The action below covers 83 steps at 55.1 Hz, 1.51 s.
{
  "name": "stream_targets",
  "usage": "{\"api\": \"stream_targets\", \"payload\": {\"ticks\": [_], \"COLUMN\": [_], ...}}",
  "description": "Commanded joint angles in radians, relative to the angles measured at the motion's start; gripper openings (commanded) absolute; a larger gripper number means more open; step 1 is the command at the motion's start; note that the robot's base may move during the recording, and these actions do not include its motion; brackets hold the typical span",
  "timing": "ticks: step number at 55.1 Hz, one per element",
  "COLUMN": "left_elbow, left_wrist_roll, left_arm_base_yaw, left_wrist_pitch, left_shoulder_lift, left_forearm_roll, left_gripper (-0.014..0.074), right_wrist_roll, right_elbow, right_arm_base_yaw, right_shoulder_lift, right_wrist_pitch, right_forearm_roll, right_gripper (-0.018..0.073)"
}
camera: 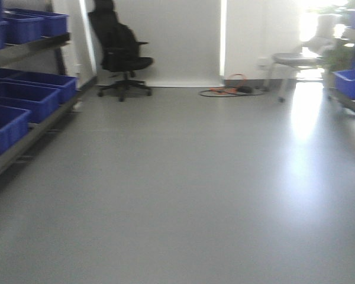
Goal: Pick and sort blue part to right shelf
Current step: 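Drive the base along the aisle to the shelf of blue bins, then hold both parts above the two blue bins on the shelf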
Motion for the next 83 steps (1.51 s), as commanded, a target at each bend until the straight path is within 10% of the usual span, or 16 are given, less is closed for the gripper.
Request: {"api": "stream_targets", "payload": {"ticks": [1,83], "left_elbow": [-0.028,-0.028], "left_wrist_roll": [-0.007,-0.007], "left_arm_base_yaw": [-0.002,-0.002], "left_wrist_pitch": [-0.090,-0.090], "left_shoulder_lift": [-0.008,-0.008], "left_forearm_roll": [0.008,0.008], "left_gripper": [0.0321,0.0321], "right_wrist_roll": [-0.009,-0.009], "right_elbow": [-0.023,-0.023], "right_arm_base_yaw": [-0.003,-0.003], "right_shoulder_lift": [0.022,0.022], "right_wrist_pitch": [-0.092,-0.092], "right_forearm_roll": [-0.017,-0.017], "right_gripper": [0.0300,0.0300]}}
